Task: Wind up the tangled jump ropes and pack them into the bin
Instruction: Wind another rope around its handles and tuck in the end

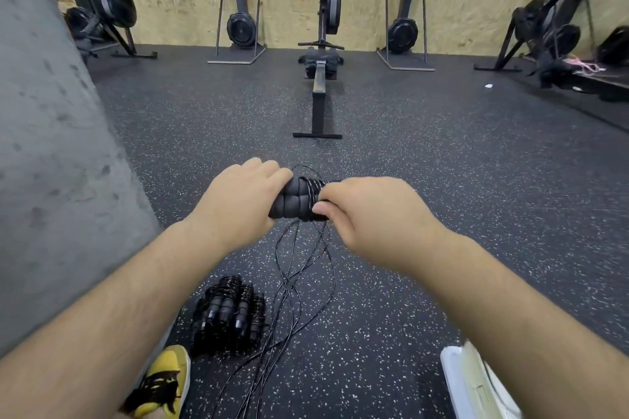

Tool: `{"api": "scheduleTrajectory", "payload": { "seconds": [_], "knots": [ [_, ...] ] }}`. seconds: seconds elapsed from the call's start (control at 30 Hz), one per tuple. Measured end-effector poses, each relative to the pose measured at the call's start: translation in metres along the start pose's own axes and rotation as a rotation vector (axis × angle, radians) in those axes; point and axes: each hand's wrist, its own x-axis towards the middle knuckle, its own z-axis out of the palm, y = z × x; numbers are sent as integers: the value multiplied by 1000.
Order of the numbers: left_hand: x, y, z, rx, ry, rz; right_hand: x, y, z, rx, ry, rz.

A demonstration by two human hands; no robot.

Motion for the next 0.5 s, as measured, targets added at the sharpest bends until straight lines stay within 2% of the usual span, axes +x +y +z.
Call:
{"api": "scheduleTrajectory", "payload": {
  "seconds": [0.3,0.5],
  "knots": [
    [-5,13,-10,-271,-72,203,12,47,13,188,117,2],
    [-5,23,-21,-483,-89,234,12,60,21,692,65,80]
  ]
}}
